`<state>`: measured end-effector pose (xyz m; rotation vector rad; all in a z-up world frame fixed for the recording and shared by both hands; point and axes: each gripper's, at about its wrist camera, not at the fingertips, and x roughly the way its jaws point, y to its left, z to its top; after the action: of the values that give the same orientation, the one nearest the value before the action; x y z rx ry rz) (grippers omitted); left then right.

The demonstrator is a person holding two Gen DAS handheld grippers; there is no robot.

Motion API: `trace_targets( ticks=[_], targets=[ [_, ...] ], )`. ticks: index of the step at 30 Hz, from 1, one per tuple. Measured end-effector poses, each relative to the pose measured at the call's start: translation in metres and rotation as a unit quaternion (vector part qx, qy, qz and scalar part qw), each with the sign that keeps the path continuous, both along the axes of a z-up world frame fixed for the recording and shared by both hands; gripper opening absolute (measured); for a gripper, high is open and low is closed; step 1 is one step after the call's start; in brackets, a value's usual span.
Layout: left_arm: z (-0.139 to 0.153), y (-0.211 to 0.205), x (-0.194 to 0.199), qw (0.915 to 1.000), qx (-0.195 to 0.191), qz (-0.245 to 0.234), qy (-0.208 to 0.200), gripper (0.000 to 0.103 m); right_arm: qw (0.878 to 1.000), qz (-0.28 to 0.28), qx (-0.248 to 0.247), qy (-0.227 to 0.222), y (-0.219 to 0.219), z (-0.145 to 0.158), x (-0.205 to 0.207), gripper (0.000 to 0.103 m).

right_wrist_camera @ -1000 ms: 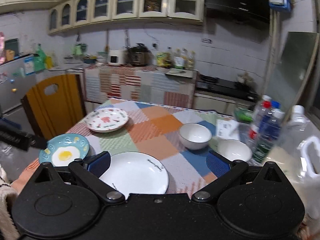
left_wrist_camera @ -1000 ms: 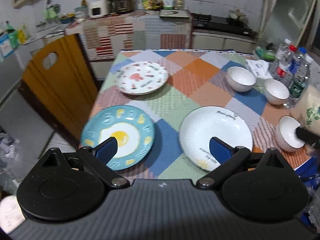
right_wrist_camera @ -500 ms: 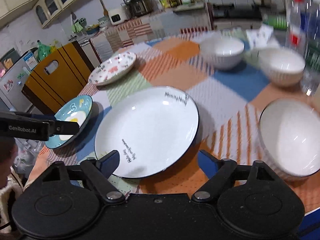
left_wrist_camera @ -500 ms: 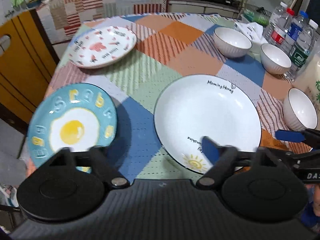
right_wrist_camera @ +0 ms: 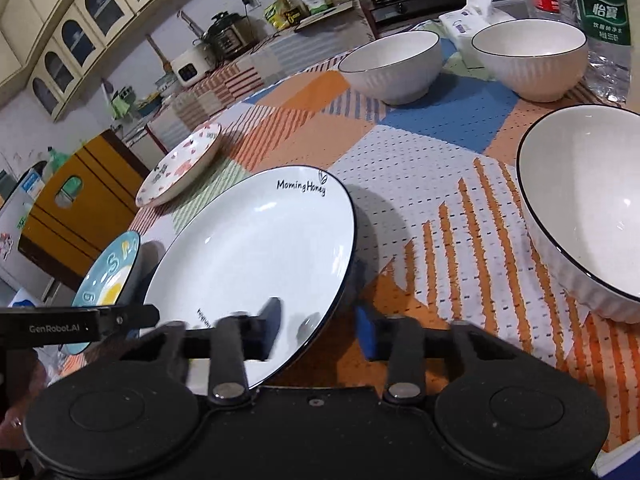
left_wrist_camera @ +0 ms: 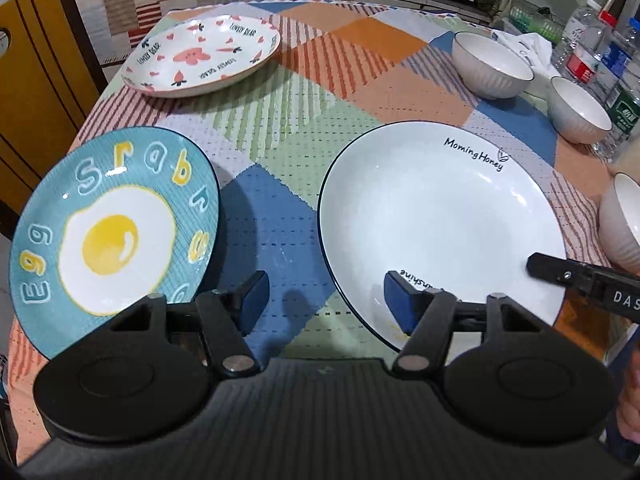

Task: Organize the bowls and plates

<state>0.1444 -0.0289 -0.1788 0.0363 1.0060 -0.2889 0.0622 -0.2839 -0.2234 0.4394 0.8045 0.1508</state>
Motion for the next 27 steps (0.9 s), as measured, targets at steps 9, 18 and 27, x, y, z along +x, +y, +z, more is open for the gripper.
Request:
trace_targets(
  ticks=[9,18,27],
  targets=[
    [-0.01,-0.007,0.01,0.999,-0.038,0.017,0.017,0.019,1.0,0.0,0.009,-0.003,-0.008,-0.004,0.005,0.019],
    [0.005,-0.01,0.009,0.9998,-0.019,-0.006,0.006,0.02,0.999,0.033,0.015,0.005,-0.014,-0.001,0.012,0.02],
    [0.034,-0.013,0.037,0.9998,-0.008,-0.01,-0.018,0.019,0.999,0.046,0.011,-0.015,-0.015,0.02,0.038,0.02]
  ],
)
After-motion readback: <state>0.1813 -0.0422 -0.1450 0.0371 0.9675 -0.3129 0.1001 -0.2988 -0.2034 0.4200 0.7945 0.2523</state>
